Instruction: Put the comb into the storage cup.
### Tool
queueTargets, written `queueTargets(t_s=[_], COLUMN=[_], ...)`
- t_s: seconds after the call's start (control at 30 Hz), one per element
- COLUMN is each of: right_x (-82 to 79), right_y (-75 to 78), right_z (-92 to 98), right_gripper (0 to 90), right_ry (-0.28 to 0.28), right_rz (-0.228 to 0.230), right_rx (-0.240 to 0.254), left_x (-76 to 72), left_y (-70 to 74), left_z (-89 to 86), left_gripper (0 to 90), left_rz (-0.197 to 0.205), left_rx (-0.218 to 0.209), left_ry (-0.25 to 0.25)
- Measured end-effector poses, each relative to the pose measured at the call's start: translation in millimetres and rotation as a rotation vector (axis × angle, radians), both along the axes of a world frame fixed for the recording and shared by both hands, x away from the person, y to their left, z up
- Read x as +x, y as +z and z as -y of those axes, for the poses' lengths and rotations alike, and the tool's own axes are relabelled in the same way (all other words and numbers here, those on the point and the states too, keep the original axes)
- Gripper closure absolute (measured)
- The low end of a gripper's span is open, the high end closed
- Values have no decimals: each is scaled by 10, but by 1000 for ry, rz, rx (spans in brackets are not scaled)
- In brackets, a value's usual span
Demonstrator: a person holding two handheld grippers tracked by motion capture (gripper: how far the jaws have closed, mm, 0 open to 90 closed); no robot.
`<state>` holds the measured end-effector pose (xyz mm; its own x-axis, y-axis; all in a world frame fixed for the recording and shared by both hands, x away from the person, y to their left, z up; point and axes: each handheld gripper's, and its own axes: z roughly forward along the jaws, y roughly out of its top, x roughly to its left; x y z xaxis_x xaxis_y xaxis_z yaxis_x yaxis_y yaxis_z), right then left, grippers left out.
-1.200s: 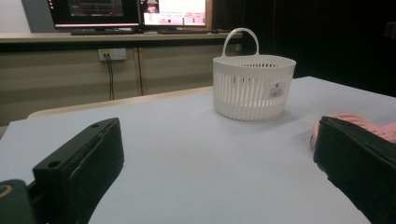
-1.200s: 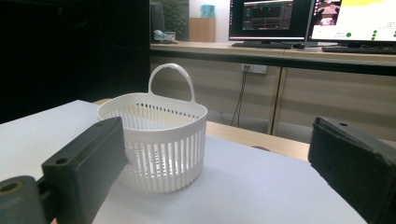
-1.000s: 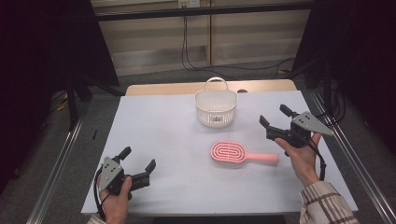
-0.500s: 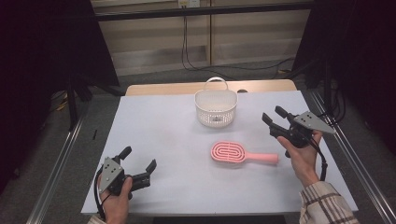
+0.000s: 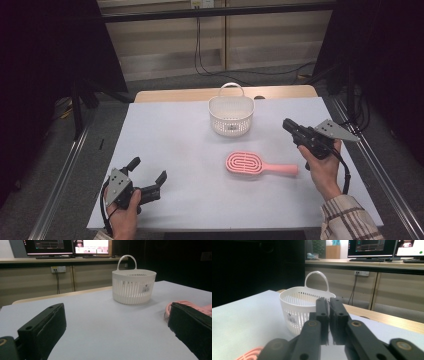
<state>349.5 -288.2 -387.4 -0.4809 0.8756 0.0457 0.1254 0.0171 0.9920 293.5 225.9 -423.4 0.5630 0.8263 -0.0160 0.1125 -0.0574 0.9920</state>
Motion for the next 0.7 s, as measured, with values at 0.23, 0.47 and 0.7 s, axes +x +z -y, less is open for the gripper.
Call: queueTargets(t_s=[0.23,0.47,0.7], right_x=[4,23,64], right_y=[11,69,83], right_z=[2,7,-3], right_gripper=[900,900,900], right_ry=[26,61,80], right_rz=[-96,-249,-338], right_rx=[-64,-141,-156], left_x=[-3,-1,1], left_y=[1,0,-2], left_z=[0,-1,-9], left_gripper=[17,17,17], left_rz=[-1,1,-4], left_rx=[0,5,8], left_ry=[2,1,6])
